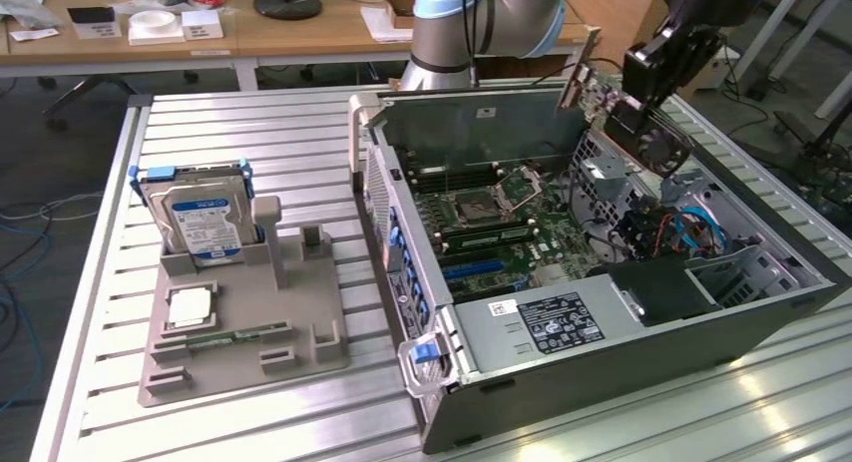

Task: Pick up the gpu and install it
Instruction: 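Insert the gpu into the slot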

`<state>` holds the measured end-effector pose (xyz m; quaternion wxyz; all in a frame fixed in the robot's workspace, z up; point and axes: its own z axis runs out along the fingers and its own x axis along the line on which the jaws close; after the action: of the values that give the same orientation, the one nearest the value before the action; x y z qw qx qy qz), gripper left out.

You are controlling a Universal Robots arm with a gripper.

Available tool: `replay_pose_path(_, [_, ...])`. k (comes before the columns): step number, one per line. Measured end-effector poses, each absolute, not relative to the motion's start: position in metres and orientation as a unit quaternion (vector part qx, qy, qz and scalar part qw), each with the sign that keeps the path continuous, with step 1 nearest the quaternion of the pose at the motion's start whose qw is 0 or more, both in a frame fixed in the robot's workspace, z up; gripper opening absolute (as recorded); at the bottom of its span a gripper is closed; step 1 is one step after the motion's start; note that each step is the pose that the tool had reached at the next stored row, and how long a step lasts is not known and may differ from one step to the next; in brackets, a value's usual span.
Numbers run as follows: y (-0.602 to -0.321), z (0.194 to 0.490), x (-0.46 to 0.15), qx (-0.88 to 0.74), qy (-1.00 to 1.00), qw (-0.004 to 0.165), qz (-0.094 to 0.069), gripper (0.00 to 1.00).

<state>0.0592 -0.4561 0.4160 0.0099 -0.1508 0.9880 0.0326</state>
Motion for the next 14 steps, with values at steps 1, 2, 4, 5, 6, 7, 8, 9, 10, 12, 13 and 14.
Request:
replay_pose_path(1, [-0.4561, 0.4160, 0.0592, -0.159, 0.987, 0.010, 0.033, 0.27])
replay_pose_path(2, [-0.4561, 0.4160, 0.0592, -0.168, 0.985, 0.009, 0.033, 0.27])
replay_pose_path(4, [-0.4561, 0.4159, 0.0592, -0.184, 0.982, 0.009, 0.033, 0.27])
replay_pose_path(5, [-0.4561, 0.4159, 0.0592, -0.193, 0.981, 0.009, 0.033, 0.27])
replay_pose_path(6, [-0.4561, 0.4159, 0.0592, -0.201, 0.979, 0.008, 0.033, 0.27])
replay_pose_path(7, [-0.4561, 0.4159, 0.0592, -0.209, 0.977, 0.008, 0.033, 0.27])
replay_pose_path(8, [-0.4561, 0.4159, 0.0592, -0.216, 0.976, 0.008, 0.033, 0.27])
replay_pose_path(9, [-0.4561, 0.4159, 0.0592, -0.224, 0.974, 0.007, 0.033, 0.27])
replay_pose_path(10, [-0.4561, 0.4158, 0.0592, -0.231, 0.972, 0.007, 0.033, 0.27])
replay_pose_path(12, [-0.4560, 0.4157, 0.0592, -0.247, 0.968, 0.007, 0.033, 0.27])
replay_pose_path(13, [-0.4560, 0.4157, 0.0592, -0.254, 0.967, 0.006, 0.033, 0.27])
replay_pose_path(14, [-0.4560, 0.4156, 0.0592, -0.261, 0.965, 0.006, 0.033, 0.27])
